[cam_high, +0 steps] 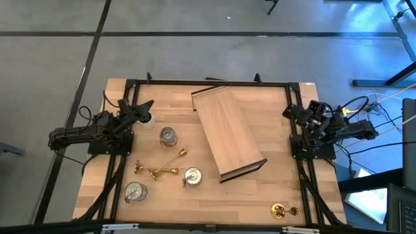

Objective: Pick & Place candle stick holders
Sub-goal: Adjust the shelf

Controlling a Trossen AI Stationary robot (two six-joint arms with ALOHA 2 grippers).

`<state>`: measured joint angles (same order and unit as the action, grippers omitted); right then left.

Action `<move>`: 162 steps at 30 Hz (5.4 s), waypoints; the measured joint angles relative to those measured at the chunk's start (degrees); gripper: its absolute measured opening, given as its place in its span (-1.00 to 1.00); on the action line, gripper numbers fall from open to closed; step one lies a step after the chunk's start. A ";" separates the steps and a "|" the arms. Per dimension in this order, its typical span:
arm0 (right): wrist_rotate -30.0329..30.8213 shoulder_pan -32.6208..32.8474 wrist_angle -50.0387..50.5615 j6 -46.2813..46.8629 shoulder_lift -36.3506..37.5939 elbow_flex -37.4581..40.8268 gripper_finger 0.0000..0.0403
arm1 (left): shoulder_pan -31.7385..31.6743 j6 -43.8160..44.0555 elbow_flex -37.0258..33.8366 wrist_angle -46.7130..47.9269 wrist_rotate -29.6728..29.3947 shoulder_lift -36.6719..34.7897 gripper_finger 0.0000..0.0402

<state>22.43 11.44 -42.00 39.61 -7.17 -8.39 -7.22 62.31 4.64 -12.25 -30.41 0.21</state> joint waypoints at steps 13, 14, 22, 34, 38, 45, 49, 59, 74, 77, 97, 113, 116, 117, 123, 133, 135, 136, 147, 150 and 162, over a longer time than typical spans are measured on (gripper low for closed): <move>-10.56 -0.02 14.33 -5.70 -21.22 -22.97 -0.95 | 0.00 -1.01 0.00 0.00 -1.93 0.04 -0.98; -12.14 -0.02 17.45 -4.76 -22.84 -24.83 -0.95 | 0.00 -1.08 0.00 0.00 -2.01 0.04 -0.98; -19.71 -0.02 39.88 0.30 -36.20 -38.69 -0.95 | 0.00 -2.04 0.00 0.05 -1.41 0.04 -0.98; -22.55 -0.99 91.30 22.78 -50.23 -59.42 -0.94 | 0.00 -2.01 0.00 2.33 1.54 0.05 -0.98; -25.24 -1.50 105.63 27.59 -53.47 -62.89 -0.94 | 0.00 -2.01 0.00 3.72 1.55 0.04 -0.98; -28.49 -2.05 121.61 32.90 -59.88 -62.88 -0.94 | 0.00 -1.48 0.02 5.31 1.58 0.07 -0.98; -27.45 -2.05 123.70 34.00 -64.11 -62.05 -0.94 | 0.00 -1.14 0.01 5.31 2.06 0.07 -0.98; -20.44 -2.03 122.53 36.55 -73.57 -61.96 -0.94 | 0.01 -0.51 0.02 5.27 3.56 0.07 -0.98; -22.50 -2.03 109.85 33.64 -79.56 -61.89 -0.94 | 0.01 -0.50 0.01 5.22 4.95 0.07 -0.98; -23.29 -2.02 108.17 33.87 -79.55 -61.89 -0.94 | 0.00 -0.11 0.02 5.46 5.01 0.06 -0.98; -25.54 -0.39 103.48 34.54 -79.54 -61.89 -0.94 | -6.60 -5.87 12.05 3.05 21.49 35.00 -0.99; -25.61 1.69 100.29 37.21 -79.51 -61.89 -0.94 | -25.85 -5.66 22.85 -14.67 48.16 71.97 -0.99; -25.61 1.79 99.48 37.76 -79.51 -61.89 -0.94 | -26.04 -8.77 28.18 -12.12 50.14 76.01 -0.99; -25.61 1.79 99.29 37.85 -79.51 -61.90 -0.94 | -26.03 -9.70 29.86 -10.45 50.44 76.92 -0.99; -25.59 1.82 98.31 37.97 -79.51 -61.92 -0.94 | -26.08 -13.76 35.55 -4.73 52.04 78.31 -0.99; -25.34 1.84 98.16 38.04 -79.51 -61.92 -0.94 | -32.89 -21.29 36.36 19.29 46.02 67.44 -0.99; -25.16 1.86 98.16 38.01 -79.51 -61.94 -0.94 | -33.73 -22.31 35.89 19.37 46.82 67.84 -0.99; -25.15 1.84 98.16 38.01 -79.51 -61.94 -0.94 | -33.92 -22.52 35.79 18.82 47.27 68.29 -0.99; -25.23 1.86 98.19 37.99 -79.51 -61.96 -0.94 | -32.53 -18.94 35.66 5.65 50.83 78.56 -0.99; -25.28 1.97 97.68 38.01 -79.51 -61.96 -0.94 | -32.74 -18.52 36.86 4.80 51.49 80.69 -0.99; -25.68 2.46 96.53 38.16 -79.51 -61.96 -0.94 | -31.51 -21.45 42.64 8.60 52.54 84.37 -0.99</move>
<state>-3.25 13.90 54.53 77.77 -86.67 -70.35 -38.73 40.86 47.28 -3.65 22.12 84.58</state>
